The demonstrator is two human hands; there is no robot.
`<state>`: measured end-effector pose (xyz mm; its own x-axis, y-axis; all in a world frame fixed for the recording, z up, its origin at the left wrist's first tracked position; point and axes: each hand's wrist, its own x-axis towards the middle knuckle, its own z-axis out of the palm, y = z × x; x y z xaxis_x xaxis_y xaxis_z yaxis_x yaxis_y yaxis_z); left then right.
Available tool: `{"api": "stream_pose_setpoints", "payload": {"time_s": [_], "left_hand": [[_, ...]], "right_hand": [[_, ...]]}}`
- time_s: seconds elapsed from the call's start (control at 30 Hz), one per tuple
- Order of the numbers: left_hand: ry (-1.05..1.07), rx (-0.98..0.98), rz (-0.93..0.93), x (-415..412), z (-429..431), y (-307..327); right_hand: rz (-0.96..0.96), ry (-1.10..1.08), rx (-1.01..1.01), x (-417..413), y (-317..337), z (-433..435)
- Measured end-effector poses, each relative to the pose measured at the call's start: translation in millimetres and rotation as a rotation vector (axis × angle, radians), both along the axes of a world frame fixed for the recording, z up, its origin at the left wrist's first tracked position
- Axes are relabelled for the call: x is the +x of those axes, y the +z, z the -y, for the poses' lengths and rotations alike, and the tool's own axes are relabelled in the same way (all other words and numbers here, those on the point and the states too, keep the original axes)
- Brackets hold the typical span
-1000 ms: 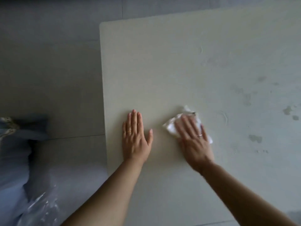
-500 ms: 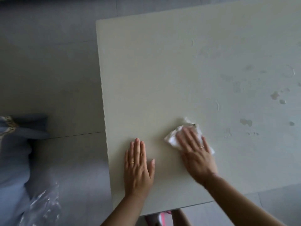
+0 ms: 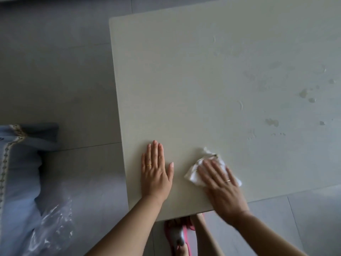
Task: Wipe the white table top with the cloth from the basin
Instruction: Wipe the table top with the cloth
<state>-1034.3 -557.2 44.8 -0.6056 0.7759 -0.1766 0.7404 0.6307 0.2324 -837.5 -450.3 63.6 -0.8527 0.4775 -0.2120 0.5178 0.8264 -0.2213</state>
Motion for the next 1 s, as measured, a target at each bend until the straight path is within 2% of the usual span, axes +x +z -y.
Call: {"api": "stream_pose_setpoints", "payload": {"time_s": [0.1, 0.2, 0.37, 0.5, 0.57, 0.67, 0.8, 0.87, 1.0], "left_hand": [[-0.006, -0.012, -0.004, -0.9, 0.2, -0.2], [-0.004, -0.036, 0.002, -0.9, 0.0, 0.3], [0.014, -0.040, -0.045, -0.8, 0.3, 9.6], [0.035, -0.008, -0.026, 14.2, 12.6, 11.8], [0.022, -0.002, 0.013, 24.0, 23.9, 9.4], [0.040, 0.021, 0.019, 29.8, 35.3, 5.7], [0.013, 0.025, 0.011, 26.4, 40.3, 5.7], [0.035, 0.015, 0.028, 28.3, 37.9, 6.7], [0.102, 0.029, 0.039, 41.9, 20.2, 8.9]], "right_hand": [[-0.020, -0.282, -0.039, 21.3, 11.1, -23.8], [-0.020, -0.435, -0.030, 10.9, 10.2, -25.8], [0.012, -0.456, 0.056, -4.2, 4.0, -25.4], [0.051, -0.511, 0.030, -17.2, 2.4, -2.7], [0.024, -0.423, -0.008, -30.3, 5.5, 33.3], [-0.024, -0.095, -0.079, -38.8, 2.2, 90.3], [-0.018, 0.107, -0.045, -8.2, -2.8, 54.1], [0.017, 0.010, 0.035, 18.8, -1.4, 9.8], [0.079, -0.439, 0.040, 69.1, 2.6, -60.0]]}}
